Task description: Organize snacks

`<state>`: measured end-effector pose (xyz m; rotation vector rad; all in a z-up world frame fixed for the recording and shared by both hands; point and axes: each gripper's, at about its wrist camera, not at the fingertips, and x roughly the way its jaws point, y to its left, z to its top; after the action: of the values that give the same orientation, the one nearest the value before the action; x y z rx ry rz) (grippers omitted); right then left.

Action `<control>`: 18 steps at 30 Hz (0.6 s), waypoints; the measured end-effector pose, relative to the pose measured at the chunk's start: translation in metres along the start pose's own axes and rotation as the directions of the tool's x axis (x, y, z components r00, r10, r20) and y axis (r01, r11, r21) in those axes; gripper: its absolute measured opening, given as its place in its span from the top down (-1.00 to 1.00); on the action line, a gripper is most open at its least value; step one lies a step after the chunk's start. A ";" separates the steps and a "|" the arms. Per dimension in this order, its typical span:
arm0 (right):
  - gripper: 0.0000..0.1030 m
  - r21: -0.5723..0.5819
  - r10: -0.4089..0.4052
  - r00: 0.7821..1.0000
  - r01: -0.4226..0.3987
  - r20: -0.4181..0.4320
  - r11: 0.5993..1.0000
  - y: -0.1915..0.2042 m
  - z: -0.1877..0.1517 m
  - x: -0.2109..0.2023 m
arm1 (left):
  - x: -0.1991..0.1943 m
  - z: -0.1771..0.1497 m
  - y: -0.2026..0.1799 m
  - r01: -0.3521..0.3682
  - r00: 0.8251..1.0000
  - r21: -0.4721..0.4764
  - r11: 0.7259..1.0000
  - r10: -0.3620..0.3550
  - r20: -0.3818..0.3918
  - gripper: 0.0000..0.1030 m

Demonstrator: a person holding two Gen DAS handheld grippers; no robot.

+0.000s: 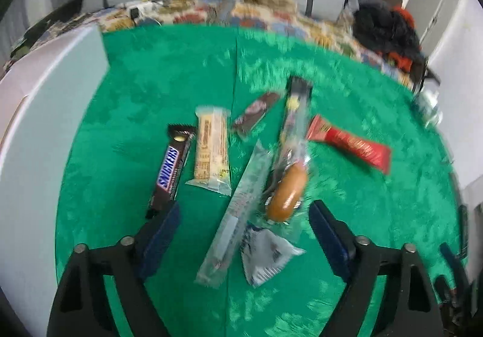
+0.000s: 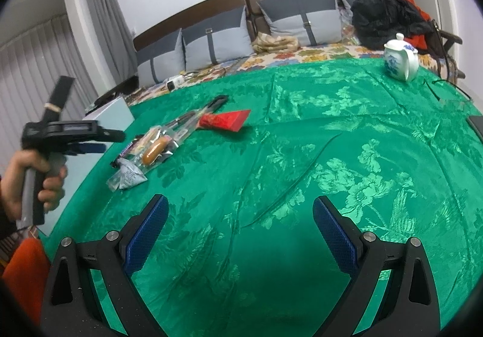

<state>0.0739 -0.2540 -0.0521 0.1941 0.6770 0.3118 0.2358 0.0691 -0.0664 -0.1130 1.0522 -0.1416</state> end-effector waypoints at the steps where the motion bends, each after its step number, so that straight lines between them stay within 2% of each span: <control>1: -0.90 -0.001 0.000 1.000 0.000 -0.004 1.000 0.000 0.000 0.001 | 0.010 0.000 -0.004 -0.012 0.999 0.027 1.000 0.013 -0.032 -0.35; 2: -0.90 -0.003 0.000 1.000 0.000 -0.006 1.000 0.000 -0.001 0.001 | 0.020 0.000 -0.007 -0.023 0.998 0.051 0.998 0.027 -0.065 -0.14; 3: -0.90 -0.006 0.000 1.000 0.000 -0.008 1.000 0.001 -0.001 0.001 | 0.028 -0.002 -0.010 -0.033 0.995 0.071 0.997 0.040 -0.091 -0.02; 5: -0.90 -0.009 -0.001 1.000 0.001 -0.006 1.000 0.000 -0.002 0.001 | 0.034 -0.007 -0.011 -0.028 0.995 0.079 0.996 0.036 -0.096 -0.02; 11: -0.90 0.011 0.011 1.000 -0.011 -0.015 1.000 -0.002 0.000 0.003 | 0.038 -0.013 -0.004 0.017 0.993 0.018 1.000 -0.014 -0.116 -0.02; 18: -0.90 0.022 0.017 1.000 -0.017 -0.011 1.000 -0.005 0.002 0.004 | 0.034 -0.024 -0.016 0.001 0.993 0.122 0.993 0.014 -0.120 -0.10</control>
<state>0.0790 -0.2572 -0.0543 0.2197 0.6904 0.3217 0.2306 0.0470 -0.1049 0.0094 1.1614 -0.2085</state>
